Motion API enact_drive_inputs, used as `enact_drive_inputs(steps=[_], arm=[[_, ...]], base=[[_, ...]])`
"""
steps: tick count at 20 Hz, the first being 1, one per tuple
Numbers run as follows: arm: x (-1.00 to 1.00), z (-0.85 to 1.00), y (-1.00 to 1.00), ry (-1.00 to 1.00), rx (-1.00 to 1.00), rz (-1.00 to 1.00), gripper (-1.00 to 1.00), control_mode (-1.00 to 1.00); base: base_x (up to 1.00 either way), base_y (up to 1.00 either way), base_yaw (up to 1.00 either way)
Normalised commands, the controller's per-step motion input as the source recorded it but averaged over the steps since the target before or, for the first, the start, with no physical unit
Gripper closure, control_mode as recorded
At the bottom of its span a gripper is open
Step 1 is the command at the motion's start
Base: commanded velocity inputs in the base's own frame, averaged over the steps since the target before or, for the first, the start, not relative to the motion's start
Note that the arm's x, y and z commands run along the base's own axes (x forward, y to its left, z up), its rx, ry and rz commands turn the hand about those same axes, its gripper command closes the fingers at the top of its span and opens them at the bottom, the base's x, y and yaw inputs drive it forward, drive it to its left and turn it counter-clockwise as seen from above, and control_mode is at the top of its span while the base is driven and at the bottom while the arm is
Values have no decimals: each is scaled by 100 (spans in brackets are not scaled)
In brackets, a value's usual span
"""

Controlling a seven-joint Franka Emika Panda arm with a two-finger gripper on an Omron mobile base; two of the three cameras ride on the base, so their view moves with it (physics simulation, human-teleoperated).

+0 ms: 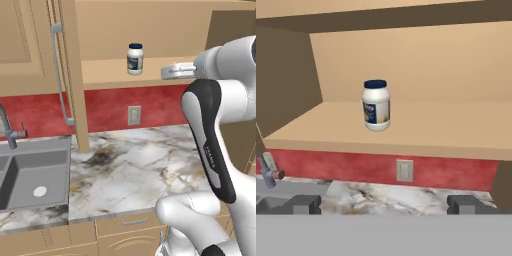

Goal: Move the mayonnaise and mustard from the cabinet to the dining counter.

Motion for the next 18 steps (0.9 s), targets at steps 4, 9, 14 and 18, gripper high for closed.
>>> enact_drive_inputs(steps=[4, 9, 14, 18], arm=[[22, 19, 16, 0, 0, 0, -100, -100], [28, 1, 15, 0, 0, 0, -100, -100], [32, 6, 8, 0, 0, 0, -100, -100], [32, 0, 8, 0, 0, 0, -100, -100]], base=[[0, 0, 0], [0, 0, 0], [0, 0, 0], [0, 0, 0]])
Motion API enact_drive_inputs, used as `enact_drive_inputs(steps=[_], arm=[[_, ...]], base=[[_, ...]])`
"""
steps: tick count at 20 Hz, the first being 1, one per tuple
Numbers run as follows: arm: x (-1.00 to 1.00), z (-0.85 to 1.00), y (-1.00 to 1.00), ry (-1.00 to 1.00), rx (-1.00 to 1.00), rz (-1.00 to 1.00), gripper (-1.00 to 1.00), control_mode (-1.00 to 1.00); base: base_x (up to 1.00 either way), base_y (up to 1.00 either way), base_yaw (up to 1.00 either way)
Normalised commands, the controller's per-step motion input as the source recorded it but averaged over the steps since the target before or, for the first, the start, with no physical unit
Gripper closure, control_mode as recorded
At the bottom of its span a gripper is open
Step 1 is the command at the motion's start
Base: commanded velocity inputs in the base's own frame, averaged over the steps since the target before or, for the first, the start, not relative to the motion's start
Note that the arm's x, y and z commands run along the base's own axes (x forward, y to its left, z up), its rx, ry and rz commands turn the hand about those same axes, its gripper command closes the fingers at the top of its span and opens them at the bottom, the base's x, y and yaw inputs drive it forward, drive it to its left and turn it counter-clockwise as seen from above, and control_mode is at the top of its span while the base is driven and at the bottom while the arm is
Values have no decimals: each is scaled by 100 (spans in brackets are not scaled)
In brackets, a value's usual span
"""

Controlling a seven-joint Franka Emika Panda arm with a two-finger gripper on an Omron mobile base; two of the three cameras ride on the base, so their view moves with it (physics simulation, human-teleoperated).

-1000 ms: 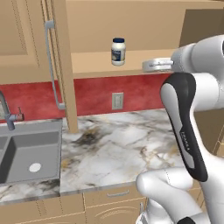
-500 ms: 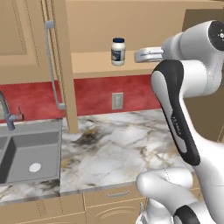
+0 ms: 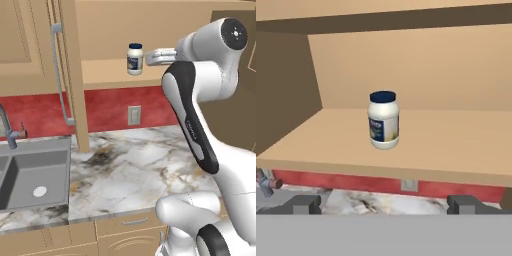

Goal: Move the mayonnaise and mustard from the cabinet to the dining counter.

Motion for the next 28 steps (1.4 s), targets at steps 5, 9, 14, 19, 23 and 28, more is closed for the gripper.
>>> enact_drive_inputs(steps=[5, 9, 14, 19, 23, 28], arm=[[32, 0, 11, 0, 0, 0, -100, -100], [30, 0, 9, 0, 0, 0, -100, -100], [29, 0, 6, -1, 0, 0, -100, -100], [29, 0, 5, -1, 0, 0, -100, -100], [33, 0, 5, -2, -2, 0, -100, -100], [30, 0, 5, -6, -4, 0, -100, -100]], base=[[0, 0, 0], [0, 0, 0], [0, 0, 0], [0, 0, 0], [0, 0, 0], [0, 0, 0]])
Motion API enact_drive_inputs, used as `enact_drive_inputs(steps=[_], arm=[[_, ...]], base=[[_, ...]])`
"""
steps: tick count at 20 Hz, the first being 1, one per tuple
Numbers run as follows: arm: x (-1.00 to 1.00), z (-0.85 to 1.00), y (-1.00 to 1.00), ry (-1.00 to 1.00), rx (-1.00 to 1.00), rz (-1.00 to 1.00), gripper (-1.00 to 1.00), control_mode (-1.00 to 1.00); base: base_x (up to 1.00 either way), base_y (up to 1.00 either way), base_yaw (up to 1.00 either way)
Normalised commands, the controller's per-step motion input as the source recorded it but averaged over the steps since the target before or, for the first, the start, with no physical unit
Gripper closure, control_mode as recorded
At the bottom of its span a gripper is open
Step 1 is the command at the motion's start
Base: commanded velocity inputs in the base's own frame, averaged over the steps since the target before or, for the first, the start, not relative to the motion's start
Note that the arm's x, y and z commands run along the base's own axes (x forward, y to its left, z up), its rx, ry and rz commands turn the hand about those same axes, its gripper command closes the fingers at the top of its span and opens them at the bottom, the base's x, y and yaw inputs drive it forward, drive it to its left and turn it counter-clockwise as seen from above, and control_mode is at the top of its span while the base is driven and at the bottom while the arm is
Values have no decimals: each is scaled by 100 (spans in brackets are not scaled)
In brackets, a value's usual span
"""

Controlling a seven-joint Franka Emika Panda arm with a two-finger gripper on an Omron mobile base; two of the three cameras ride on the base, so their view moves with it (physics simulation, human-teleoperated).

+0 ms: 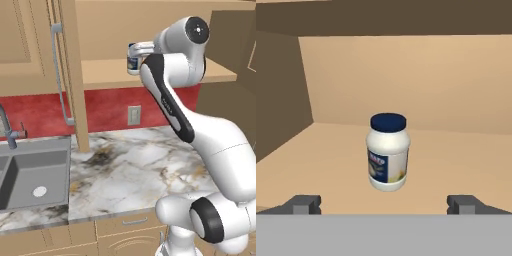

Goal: Move the mayonnaise and mustard from the cabinet to the dining counter.

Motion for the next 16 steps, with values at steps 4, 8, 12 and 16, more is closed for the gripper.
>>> enact_drive_inputs(steps=[4, 8, 12, 16], arm=[[29, 0, 1, -3, -2, 0, -100, -100], [27, 0, 3, -1, 0, 0, -100, -100], [21, 3, 6, 0, 0, 0, -100, -100], [23, 0, 13, 0, 0, 0, -100, -100]], base=[[0, 0, 0], [0, 0, 0], [0, 0, 0], [0, 0, 0]])
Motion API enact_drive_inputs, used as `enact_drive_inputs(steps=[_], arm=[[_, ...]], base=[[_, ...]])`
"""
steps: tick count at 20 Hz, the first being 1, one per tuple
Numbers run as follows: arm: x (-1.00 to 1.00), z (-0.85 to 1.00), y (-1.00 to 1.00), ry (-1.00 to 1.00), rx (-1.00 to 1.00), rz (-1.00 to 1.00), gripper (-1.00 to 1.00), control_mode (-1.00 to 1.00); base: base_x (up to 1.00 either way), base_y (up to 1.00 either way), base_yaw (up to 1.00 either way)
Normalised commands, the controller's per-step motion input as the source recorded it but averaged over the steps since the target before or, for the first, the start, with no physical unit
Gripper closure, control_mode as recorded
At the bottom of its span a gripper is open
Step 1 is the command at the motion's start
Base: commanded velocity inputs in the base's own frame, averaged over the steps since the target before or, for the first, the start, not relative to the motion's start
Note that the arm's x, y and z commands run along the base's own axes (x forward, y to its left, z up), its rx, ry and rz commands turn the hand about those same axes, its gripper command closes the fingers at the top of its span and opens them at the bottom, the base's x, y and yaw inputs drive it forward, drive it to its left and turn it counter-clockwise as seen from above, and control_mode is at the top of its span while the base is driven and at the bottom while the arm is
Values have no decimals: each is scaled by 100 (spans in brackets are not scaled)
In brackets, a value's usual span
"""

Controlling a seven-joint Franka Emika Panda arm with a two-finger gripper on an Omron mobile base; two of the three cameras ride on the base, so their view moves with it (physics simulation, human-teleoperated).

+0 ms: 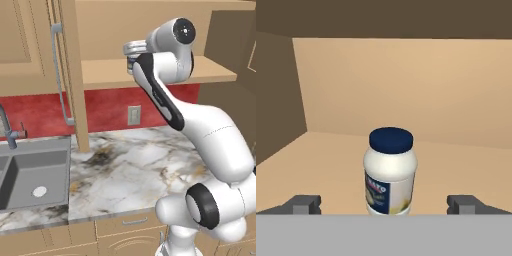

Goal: Move the mayonnaise and mustard from the cabinet to the dining counter.

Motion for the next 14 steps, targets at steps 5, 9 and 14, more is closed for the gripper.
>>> enact_drive_inputs(steps=[5, 9, 14], arm=[[23, 0, 9, 0, 0, 0, -100, -100], [21, 0, 0, 0, 0, 0, -100, -100], [27, 0, 0, 0, 0, 0, -100, -100]], base=[[0, 0, 0], [0, 0, 0], [0, 0, 0]])
